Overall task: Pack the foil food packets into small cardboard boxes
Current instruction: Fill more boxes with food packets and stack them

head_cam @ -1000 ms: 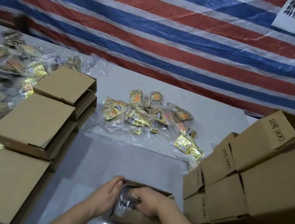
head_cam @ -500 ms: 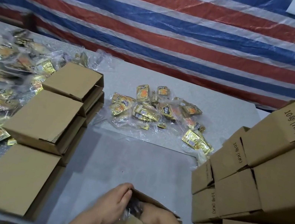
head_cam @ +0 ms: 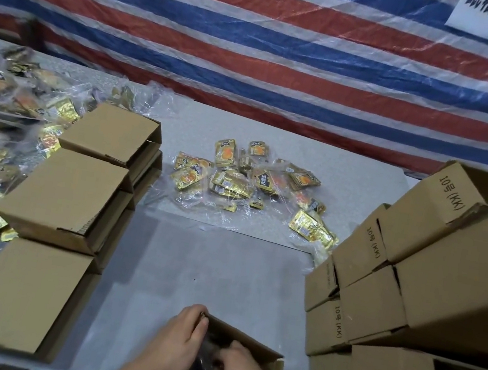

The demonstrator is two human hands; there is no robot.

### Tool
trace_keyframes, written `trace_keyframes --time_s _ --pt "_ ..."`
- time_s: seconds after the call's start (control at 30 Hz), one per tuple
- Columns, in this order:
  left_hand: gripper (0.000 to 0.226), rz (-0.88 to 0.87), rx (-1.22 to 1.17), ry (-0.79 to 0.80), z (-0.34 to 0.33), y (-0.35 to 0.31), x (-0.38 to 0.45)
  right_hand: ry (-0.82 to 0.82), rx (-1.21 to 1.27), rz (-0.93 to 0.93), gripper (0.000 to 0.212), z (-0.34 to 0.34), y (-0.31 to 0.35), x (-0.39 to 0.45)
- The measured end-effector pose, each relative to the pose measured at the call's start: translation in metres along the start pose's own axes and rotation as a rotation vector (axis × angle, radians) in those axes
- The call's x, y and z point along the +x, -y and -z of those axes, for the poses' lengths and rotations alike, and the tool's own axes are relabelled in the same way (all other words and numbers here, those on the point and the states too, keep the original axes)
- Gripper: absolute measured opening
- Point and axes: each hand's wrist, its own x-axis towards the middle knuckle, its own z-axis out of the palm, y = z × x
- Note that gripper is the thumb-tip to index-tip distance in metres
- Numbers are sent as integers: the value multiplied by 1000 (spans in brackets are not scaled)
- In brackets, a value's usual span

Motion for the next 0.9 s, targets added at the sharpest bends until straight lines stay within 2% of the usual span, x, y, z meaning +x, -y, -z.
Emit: trace_keyframes --time_s 0.1,0.2,0.37,0.53,0.77,0.9 --pt "13 -8 -5 0 3 -3 -1 8 -23 -52 40 -4 11 7" --pt "17 -29 -28 17 6 -3 -4 23 -77 -95 49 -10 18 13" --pt "19 -24 -56 12 9 -1 -7 63 -328 -79 41 -12 27 20" --pt "15 -44 3 15 7 0 -12 90 -360 -162 39 -26 25 26" --pt "17 -45 34 12 6 0 -12 70 -447 -211 35 -28 20 34" --pt "17 -23 8 -15 9 2 -15 -23 -462 -148 34 -22 27 30"
